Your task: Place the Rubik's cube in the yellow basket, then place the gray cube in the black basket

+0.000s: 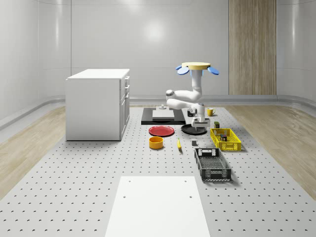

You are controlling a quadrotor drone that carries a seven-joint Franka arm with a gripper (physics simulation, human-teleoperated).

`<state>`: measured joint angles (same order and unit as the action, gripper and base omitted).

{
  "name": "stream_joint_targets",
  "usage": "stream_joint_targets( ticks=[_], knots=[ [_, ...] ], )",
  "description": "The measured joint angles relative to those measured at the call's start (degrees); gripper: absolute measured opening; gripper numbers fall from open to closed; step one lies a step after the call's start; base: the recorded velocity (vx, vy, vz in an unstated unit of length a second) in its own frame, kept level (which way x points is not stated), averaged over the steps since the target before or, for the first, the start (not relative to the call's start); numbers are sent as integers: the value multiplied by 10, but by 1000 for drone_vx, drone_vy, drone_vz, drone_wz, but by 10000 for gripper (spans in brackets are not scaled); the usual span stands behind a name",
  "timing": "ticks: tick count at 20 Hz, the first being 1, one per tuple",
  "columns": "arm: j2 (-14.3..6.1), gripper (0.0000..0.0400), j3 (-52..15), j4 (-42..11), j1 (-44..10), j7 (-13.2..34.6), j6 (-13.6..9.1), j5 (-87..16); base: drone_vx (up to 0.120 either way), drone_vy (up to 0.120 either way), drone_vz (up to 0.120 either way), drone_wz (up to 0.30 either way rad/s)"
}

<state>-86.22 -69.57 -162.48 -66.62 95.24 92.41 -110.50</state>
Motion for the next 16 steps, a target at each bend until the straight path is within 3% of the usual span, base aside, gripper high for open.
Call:
stream_joint_targets(
  ticks=[11,16],
  knots=[
    [0,400,0,0,0,0,0,0,0,-120,0,0],
    [0,400,0,0,0,0,0,0,0,-16,-88,0]
  ],
)
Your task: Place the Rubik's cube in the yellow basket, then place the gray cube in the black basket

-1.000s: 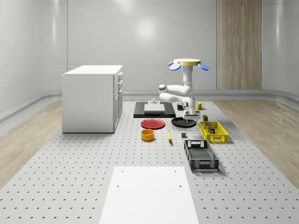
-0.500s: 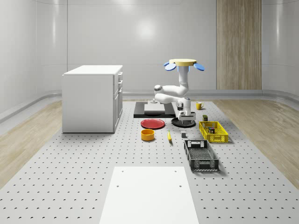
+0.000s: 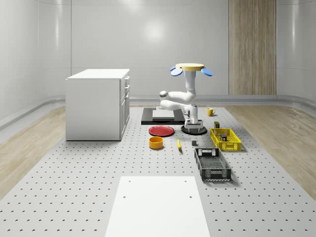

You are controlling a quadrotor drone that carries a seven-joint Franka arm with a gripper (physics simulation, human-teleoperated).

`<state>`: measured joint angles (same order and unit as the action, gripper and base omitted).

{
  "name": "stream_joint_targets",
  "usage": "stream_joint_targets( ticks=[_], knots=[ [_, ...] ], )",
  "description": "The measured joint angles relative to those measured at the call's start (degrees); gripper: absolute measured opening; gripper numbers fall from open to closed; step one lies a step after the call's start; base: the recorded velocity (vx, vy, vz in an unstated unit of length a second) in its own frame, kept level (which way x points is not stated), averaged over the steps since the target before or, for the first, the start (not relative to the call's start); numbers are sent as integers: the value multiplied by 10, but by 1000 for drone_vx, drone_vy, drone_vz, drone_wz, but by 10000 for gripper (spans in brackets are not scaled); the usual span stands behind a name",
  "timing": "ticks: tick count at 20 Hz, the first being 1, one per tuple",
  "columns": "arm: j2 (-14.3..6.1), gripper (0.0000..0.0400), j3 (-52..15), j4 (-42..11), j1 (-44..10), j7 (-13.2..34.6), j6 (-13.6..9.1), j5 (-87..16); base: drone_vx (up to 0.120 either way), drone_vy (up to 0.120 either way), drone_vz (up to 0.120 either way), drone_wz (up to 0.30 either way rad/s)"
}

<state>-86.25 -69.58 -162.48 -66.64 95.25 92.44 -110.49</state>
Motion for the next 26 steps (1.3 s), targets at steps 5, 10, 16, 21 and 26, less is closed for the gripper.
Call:
stream_joint_targets(
  ticks=[5,10,16,21,26],
  knots=[
    [0,400,0,0,0,0,0,0,0,0,-120,0],
    [0,400,0,0,0,0,0,0,0,0,-88,0],
    [-1,400,26,9,-5,0,11,-24,0,0,0,0],
    [0,400,54,21,-6,-6,24,-51,0,0,0,0],
    [7,400,59,37,-15,-11,26,-57,0,0,0,0]
  ],
)
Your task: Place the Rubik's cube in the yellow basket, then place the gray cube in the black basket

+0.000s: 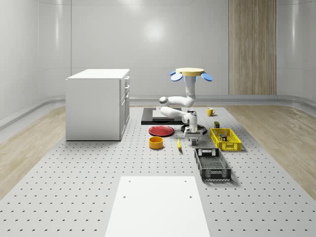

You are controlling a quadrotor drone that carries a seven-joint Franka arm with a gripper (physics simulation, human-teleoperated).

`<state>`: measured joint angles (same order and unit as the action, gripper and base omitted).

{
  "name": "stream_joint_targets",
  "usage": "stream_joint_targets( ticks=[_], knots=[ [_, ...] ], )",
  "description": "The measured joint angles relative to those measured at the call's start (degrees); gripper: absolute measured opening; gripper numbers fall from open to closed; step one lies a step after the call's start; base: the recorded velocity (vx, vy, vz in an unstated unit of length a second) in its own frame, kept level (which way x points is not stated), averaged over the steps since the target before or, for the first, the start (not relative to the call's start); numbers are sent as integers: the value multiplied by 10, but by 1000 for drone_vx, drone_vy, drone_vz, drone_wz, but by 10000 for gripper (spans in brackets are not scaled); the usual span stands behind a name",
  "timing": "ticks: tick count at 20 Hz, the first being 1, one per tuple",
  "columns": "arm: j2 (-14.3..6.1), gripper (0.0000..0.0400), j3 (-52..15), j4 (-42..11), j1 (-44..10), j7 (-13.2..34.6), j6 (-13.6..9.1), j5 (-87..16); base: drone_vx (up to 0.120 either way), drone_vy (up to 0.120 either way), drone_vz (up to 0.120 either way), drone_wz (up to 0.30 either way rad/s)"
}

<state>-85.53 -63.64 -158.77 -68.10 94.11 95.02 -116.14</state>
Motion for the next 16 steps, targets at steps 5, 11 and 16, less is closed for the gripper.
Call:
stream_joint_targets(
  ticks=[5,11,16],
  knots=[
    [7,400,-2,13,-10,-2,-2,1,0,0,0,0],
    [13,400,-3,18,-19,3,-5,0,0,0,0,0],
    [15,349,-3,19,-22,5,-7,-1,0,0,0,0]
  ],
)
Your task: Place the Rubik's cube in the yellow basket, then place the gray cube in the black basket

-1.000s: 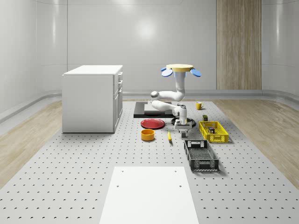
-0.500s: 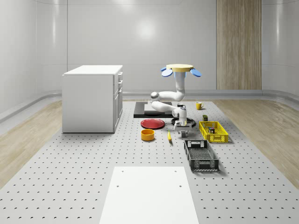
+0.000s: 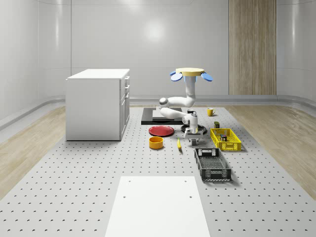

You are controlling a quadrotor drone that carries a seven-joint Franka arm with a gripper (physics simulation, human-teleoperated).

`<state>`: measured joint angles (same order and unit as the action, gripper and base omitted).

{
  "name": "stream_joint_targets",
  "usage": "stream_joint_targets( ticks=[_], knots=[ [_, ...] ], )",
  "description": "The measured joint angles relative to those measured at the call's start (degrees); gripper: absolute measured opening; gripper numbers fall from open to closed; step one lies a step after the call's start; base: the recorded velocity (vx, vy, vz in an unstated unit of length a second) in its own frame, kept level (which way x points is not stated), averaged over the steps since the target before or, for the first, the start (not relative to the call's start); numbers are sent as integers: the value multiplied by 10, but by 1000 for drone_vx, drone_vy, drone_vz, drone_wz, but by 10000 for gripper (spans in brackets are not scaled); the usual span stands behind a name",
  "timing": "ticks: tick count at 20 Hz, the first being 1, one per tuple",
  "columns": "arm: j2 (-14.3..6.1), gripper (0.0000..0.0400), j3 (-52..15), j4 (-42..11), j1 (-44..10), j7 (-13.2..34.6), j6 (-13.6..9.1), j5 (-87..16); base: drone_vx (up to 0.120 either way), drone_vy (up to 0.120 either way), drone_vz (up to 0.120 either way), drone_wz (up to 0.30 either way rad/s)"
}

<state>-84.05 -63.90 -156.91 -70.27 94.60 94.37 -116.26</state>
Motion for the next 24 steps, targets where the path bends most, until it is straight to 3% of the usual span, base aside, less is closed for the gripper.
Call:
stream_joint_targets(
  ticks=[3,7,24],
  knots=[
    [1,297,0,0,0,0,-1,0,0,0,0,0],
    [2,267,0,0,-1,0,-1,-1,0,0,0,0],
    [4,251,-2,-1,1,0,-5,1,0,0,0,0]
  ],
)
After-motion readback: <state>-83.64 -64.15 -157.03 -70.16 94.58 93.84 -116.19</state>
